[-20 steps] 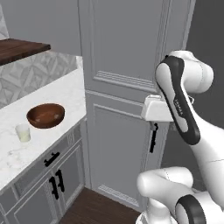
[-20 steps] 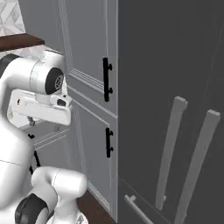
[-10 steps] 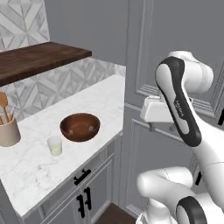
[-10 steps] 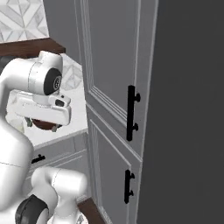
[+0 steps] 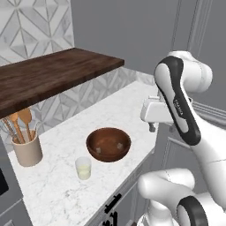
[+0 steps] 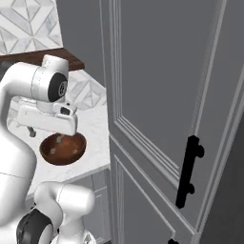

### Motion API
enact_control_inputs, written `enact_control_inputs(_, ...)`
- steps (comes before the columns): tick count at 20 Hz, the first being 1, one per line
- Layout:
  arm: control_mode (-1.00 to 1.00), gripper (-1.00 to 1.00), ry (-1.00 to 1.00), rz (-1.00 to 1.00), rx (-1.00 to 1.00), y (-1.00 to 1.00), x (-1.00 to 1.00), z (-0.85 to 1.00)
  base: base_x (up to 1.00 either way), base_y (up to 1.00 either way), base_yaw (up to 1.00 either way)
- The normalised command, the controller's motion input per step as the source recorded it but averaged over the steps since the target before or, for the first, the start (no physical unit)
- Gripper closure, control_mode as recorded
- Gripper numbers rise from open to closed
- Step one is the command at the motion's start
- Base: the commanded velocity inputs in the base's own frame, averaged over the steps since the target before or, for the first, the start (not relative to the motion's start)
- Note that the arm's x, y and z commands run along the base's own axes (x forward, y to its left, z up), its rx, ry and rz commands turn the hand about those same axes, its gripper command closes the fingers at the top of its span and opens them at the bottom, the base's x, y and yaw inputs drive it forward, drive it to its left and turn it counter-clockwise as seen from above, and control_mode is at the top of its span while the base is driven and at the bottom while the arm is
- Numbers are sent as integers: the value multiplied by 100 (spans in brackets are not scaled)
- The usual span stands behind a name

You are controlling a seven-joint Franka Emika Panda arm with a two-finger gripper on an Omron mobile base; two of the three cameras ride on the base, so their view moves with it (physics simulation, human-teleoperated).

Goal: Grab a lemon wedge from the fridge and one ice cube from the ice bowl, and put them in the glass of lemonade.

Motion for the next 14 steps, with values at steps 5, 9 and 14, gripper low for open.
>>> enact_control_inputs(5, -100, -100, 12, 22, 0, 0, 39, -29, 38, 0, 12)
enact_control_inputs(9, -100, -100, 14, 54, 0, 0, 27, -54, 0, 0, 0)
enact_control_inputs(14, -100, -100, 13, 20, -1, -3, 63, -39, 0, 0, 0)
